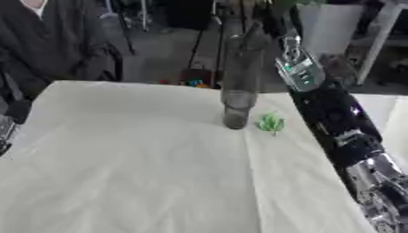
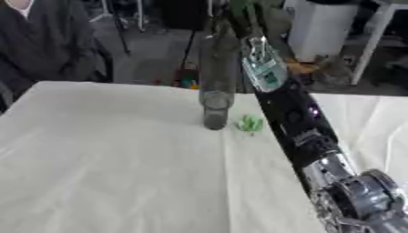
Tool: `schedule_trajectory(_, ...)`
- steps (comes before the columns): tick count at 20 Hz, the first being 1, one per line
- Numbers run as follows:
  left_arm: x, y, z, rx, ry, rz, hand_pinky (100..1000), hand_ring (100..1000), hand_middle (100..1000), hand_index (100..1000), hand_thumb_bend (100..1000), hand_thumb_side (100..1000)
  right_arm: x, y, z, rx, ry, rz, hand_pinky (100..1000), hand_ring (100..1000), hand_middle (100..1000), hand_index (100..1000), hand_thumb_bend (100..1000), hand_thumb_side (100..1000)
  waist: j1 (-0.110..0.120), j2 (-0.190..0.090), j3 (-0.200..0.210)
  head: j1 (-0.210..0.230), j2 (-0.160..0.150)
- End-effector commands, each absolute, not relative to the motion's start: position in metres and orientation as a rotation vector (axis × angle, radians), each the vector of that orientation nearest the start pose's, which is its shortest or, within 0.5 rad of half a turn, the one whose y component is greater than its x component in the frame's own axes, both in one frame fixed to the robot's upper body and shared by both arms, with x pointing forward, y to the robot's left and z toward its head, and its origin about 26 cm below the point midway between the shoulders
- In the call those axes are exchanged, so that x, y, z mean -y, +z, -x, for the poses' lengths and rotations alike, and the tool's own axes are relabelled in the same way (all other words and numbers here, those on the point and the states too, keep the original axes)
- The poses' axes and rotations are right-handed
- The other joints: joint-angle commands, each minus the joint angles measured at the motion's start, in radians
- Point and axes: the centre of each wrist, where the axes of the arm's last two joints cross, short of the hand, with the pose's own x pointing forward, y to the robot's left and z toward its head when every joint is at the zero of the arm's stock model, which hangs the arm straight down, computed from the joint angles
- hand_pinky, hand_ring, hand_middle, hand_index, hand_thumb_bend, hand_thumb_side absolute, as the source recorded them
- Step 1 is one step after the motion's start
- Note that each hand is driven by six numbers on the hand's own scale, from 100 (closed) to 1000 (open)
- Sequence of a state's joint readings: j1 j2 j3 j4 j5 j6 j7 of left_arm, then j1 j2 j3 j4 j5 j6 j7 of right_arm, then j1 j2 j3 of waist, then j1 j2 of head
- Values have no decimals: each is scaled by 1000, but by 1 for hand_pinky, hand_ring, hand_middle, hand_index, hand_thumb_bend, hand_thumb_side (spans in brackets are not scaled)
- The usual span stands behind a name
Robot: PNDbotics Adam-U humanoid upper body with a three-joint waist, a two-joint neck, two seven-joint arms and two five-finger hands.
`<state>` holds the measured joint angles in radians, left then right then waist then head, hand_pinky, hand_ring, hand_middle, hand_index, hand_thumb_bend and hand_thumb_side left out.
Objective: Arrange flowers into the vase.
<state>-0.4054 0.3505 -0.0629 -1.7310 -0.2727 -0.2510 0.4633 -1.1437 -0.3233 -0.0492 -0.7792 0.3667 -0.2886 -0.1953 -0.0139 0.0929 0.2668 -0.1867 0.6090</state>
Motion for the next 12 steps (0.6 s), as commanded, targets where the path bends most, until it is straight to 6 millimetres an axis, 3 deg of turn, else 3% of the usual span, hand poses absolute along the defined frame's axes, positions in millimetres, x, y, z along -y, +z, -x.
schedule_trajectory(1,-260,179,-347,2493,-131,-606,596,432,469,391,742,331,253,272,-506,2212,489,658,100,139,100,277,100,951,3,-18,0,2,-6)
schedule_trajectory(7,-261,178,-347,2490,-136,-607,597,431,469,391,744,332,259,274,-507,2124,609,685,100,148,100,286,100,947,1,-20,1,4,-5)
schedule_trajectory(8,-261,178,-347,2490,-136,-607,597,431,469,391,744,332,259,274,-508,2112,626,685,100,157,100,303,100,871,1,-20,1,4,-5)
schedule_trajectory(9,-261,178,-347,2489,-136,-608,597,431,469,391,744,332,260,273,-508,2098,648,682,100,161,100,309,100,947,0,-20,0,3,-5)
schedule_trajectory(12,-261,178,-347,2488,-136,-610,597,431,469,390,743,332,264,270,-508,2060,702,681,100,181,100,350,100,934,-1,-20,-2,3,-6)
